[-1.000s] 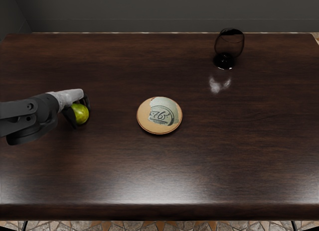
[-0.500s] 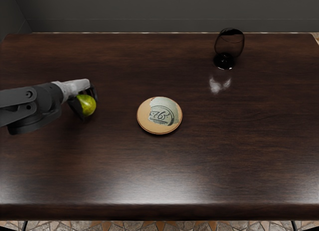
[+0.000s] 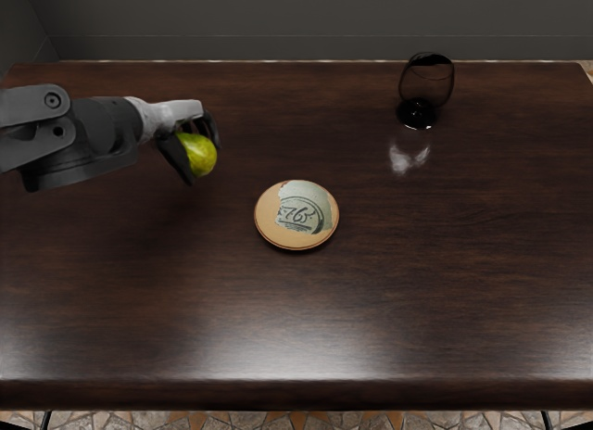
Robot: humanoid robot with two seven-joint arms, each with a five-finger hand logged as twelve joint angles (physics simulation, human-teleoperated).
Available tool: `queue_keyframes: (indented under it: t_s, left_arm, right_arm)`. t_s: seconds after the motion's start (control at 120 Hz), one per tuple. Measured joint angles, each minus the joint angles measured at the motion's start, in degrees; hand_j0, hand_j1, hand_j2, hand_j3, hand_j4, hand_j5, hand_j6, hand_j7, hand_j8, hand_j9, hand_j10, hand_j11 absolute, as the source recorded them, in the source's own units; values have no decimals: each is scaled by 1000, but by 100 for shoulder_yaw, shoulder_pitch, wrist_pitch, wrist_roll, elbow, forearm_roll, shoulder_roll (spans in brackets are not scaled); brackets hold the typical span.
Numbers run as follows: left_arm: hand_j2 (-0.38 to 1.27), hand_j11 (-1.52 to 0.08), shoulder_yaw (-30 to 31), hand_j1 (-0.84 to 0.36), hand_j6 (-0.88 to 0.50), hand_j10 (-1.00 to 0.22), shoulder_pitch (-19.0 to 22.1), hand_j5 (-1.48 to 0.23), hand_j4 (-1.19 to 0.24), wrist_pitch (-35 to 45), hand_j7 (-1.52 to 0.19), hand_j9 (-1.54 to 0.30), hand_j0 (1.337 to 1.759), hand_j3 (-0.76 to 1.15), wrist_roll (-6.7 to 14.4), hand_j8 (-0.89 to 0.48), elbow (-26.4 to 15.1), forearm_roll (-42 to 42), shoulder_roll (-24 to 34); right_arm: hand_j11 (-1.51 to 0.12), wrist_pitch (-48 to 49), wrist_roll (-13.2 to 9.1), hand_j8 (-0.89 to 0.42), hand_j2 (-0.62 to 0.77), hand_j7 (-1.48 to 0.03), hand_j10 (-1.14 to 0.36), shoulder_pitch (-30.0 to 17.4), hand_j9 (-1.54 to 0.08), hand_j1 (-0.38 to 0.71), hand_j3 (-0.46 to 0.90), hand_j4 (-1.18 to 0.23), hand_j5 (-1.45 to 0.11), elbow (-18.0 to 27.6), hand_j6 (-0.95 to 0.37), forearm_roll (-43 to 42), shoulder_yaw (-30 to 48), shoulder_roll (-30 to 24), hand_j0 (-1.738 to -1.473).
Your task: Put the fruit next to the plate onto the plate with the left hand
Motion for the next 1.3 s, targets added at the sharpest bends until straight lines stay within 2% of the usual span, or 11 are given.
queue_keyframes:
  t_s: [0.208, 0.367, 0.458, 0.658, 0.883, 1.3]
  left_arm:
    - [265, -872, 6, -288, -263, -510, -374, -930, -428, -47, -887, -885, 1653, 0, 3, -317, 9, -484, -445]
    - [312, -884, 6, -287, -282, -522, -556, -933, -463, -44, -907, -900, 1653, 0, -1, -321, 16, -750, -876]
    - [407, -896, 8, -308, -290, -520, -641, -949, -478, -47, -927, -912, 1653, 0, -1, -317, 27, -868, -1029]
    - [427, -949, 14, -327, -261, -490, -916, -1001, -456, -46, -974, -961, 1650, 0, -1, -289, 65, -1136, -1357]
    - [435, -990, 37, -332, -233, -472, -847, -1039, -428, -48, -1015, -996, 1647, 0, -1, -263, 287, -1218, -1766]
    - [424, -1013, 121, -323, -229, -465, -530, -1065, -434, -60, -1055, -1026, 1646, 0, -1, -250, 701, -1145, -1979]
  right_arm:
    - [-34, 0, 0, -26, -5, -34, -26, 0, -34, -317, 0, -26, -34, 0, -26, 0, -4, 0, -1658]
    - [-34, 0, 0, -26, -5, -34, -26, 0, -34, -317, 0, -26, -34, 0, -26, 0, -8, 0, -1658]
    - [-35, 0, 0, -27, -5, -35, -27, 0, -35, -317, 0, -27, -35, -4, -27, 0, -8, 0, -1658]
    - [-35, 0, 1, -27, -5, -35, -27, -6, -35, -317, 0, -27, -35, -8, -27, 0, -9, 0, -1658]
    - [-35, 0, 1, -27, -5, -35, -27, -9, -35, -317, 0, -27, -35, -8, -27, 0, -9, 0, -1658]
    - [-35, 0, 0, -27, -5, -35, -27, -9, -35, -317, 0, -27, -35, -9, -27, 0, -9, 0, -1658]
